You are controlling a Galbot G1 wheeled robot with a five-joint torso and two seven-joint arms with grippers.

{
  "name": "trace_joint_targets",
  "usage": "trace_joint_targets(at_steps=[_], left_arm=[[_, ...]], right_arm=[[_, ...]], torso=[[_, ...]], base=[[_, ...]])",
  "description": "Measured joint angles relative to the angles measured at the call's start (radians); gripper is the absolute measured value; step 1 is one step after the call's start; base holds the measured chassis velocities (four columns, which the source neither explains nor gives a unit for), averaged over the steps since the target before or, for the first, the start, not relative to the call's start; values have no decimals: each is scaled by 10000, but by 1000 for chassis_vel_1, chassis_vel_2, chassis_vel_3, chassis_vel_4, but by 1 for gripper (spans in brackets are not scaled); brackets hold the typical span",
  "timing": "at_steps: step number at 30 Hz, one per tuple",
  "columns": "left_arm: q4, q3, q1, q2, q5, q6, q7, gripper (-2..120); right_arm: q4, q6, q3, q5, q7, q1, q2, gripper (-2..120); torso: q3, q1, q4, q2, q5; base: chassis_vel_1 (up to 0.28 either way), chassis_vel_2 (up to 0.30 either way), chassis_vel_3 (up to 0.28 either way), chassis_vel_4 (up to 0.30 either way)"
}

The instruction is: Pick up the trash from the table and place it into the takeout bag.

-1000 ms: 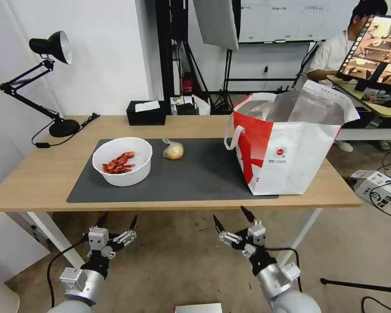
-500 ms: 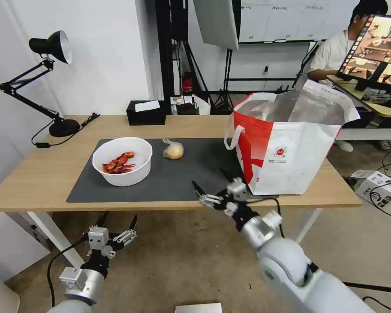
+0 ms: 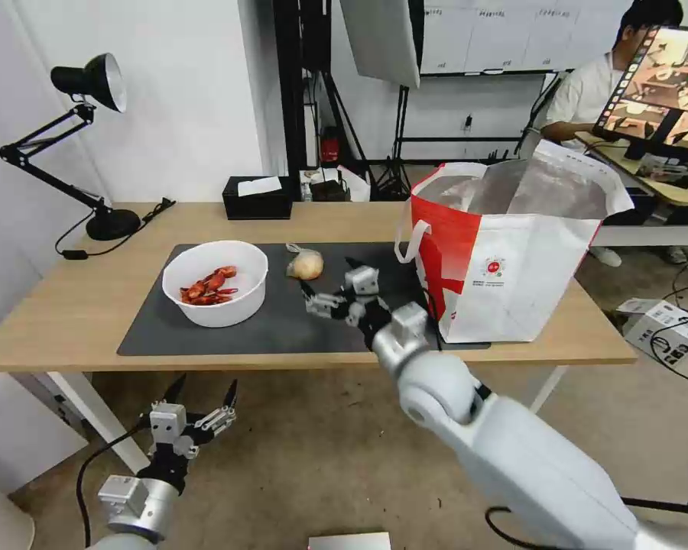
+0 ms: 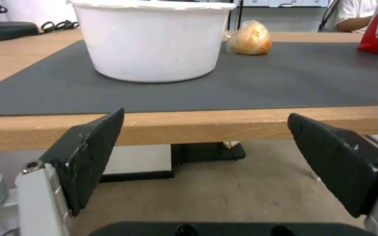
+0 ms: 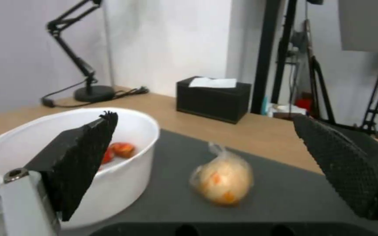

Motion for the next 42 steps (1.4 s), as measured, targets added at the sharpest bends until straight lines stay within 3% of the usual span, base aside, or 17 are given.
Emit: trace_joint_targets(at_steps=[18, 32, 42], left_arm=[[23, 23, -2, 46, -35, -25, 0, 100], [6, 23, 39, -9, -28, -71, 0, 100], [-31, -6, 48, -27, -27, -78, 0, 100]], right_arm=[[-3436, -603, -168, 973, 290, 2227, 1576, 100], [-5586, -1100, -165, 588, -1057, 3099, 2473, 100], [-6938, -1292, -310, -1147, -2794, 3392, 2653, 100]], torso=[[0, -1, -1, 0, 1], [-1, -1, 0, 1, 2], [-1, -1, -1, 1, 2]], base=[[0, 0, 0, 0], [0, 0, 0, 0], [0, 0, 0, 0]])
